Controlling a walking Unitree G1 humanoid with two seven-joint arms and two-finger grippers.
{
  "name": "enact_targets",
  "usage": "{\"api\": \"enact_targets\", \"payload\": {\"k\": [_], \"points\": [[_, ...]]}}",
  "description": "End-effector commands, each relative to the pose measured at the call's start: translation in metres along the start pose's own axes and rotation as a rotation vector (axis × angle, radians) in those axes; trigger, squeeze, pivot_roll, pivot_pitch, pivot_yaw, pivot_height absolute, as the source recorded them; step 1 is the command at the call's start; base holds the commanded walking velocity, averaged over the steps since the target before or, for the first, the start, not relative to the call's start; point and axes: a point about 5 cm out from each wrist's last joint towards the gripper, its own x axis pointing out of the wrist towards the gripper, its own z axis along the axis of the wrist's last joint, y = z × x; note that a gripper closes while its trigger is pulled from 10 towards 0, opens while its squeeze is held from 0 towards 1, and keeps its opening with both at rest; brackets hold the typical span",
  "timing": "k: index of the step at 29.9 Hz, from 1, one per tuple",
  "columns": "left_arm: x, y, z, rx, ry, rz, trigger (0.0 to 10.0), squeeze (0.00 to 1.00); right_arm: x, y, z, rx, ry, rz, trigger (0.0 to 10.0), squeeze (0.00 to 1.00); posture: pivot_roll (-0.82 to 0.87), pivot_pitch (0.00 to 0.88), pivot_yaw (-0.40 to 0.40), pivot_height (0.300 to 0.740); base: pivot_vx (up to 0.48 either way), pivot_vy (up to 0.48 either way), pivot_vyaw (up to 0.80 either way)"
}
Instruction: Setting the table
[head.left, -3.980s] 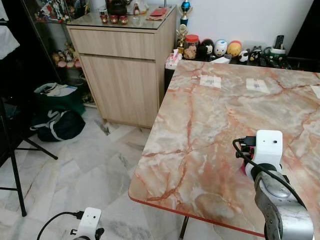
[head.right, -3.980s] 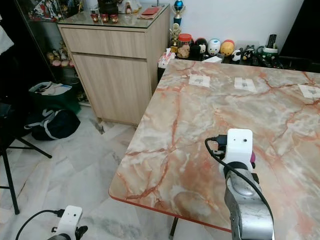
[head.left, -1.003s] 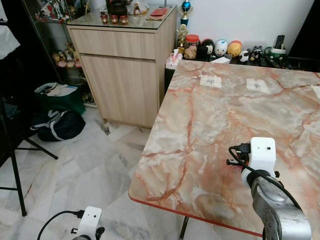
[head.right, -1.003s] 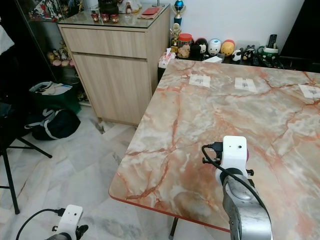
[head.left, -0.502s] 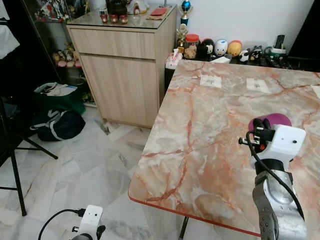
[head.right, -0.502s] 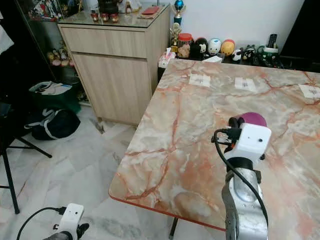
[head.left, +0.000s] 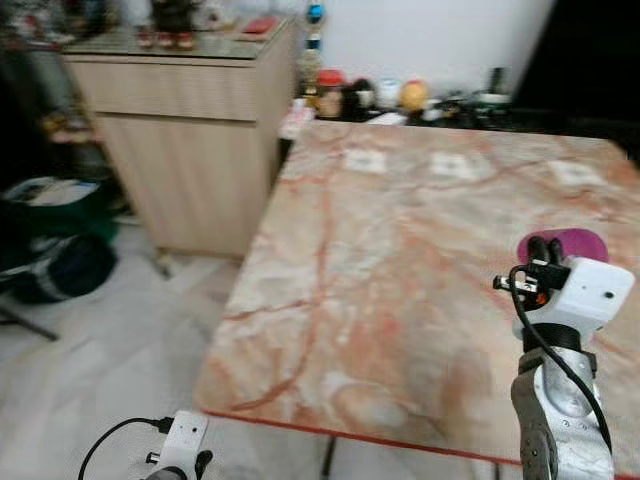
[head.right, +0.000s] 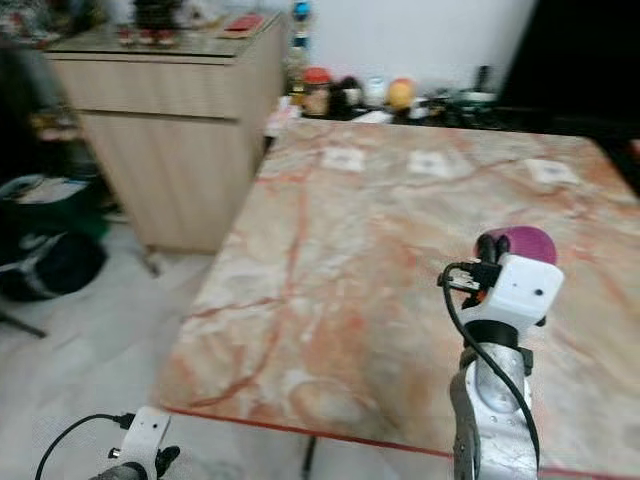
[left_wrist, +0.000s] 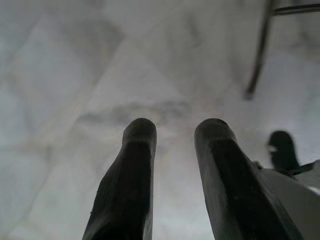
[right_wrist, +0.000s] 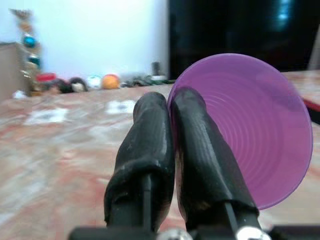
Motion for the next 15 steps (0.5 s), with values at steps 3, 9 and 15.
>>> {"api": "enact_targets", "payload": {"k": [3,9,15], "points": [[-0.0007,0.0007,-0.0027,0.004,0.007,0.002,10.0,0.0,0.0029,0.0022,0.0049,-0.008,-0.033,0.01,10.0,0.0,0.03,0.0,-0.008,0.74,0.0,-0.48,0.0],[-0.0007,0.0015,-0.0024,0.004,0.008,0.003,10.0,0.0,0.0034,0.0037,0.0059,-0.006,-0.048,0.018,10.0,0.0,0.03,0.0,-0.006,0.74,0.0,-0.48,0.0],[-0.0011,0.0039,-0.0031,0.008,0.013,0.004,10.0,0.0,0.005,0.0031,0.0093,-0.003,-0.068,0.014,10.0,0.0,0.03,0.0,-0.001,0.74,0.0,-0.48,0.0]]}}
